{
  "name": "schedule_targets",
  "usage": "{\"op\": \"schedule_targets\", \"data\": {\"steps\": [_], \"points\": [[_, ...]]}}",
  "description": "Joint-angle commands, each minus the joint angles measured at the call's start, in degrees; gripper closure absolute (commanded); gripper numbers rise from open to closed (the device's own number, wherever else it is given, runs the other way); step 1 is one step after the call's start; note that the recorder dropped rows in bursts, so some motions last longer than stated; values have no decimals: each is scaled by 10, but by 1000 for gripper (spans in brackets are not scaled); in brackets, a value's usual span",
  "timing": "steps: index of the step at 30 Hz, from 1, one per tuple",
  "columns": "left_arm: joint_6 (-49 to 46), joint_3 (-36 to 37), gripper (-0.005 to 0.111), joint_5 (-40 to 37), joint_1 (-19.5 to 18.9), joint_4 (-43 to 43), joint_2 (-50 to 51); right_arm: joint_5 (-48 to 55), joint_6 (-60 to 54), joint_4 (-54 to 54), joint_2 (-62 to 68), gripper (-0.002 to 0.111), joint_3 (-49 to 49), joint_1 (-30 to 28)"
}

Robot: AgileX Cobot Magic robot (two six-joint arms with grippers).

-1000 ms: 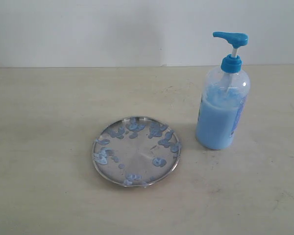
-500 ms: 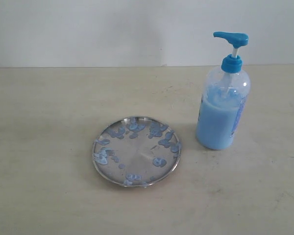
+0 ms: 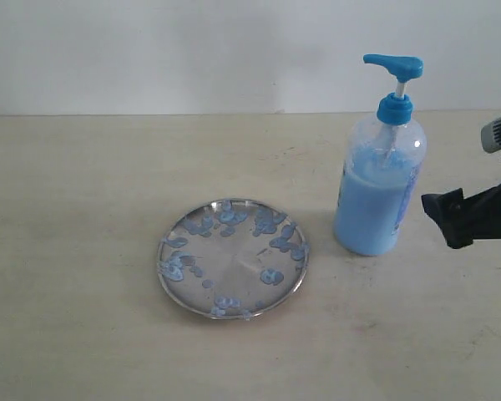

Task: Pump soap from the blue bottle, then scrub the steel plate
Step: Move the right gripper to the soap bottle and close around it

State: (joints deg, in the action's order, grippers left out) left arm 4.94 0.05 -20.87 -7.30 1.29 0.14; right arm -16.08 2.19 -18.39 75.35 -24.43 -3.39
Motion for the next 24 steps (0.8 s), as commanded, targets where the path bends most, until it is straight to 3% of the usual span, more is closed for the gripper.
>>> {"op": "schedule_targets", "data": {"steps": [1,6,11,17,20,24], "points": [[-2,-1,102,3,-1,2,-1,-73,41,-2,37,4,-2,0],[-2,-1,102,3,-1,2,-1,-182,47,-18,94,4,-2,0],[-2,-1,102,3,-1,2,-1,-297,48,-151,163,4,-2,0],[-2,-1,102,3,-1,2,-1,-362,4,-44,231,4,-3,0],[-2,-1,102,3,-1,2,-1,-430,3,-54,270,4,-12,0],[-2,-1,102,3,-1,2,-1,-438,17,-69,324,4,-51,0]]}}
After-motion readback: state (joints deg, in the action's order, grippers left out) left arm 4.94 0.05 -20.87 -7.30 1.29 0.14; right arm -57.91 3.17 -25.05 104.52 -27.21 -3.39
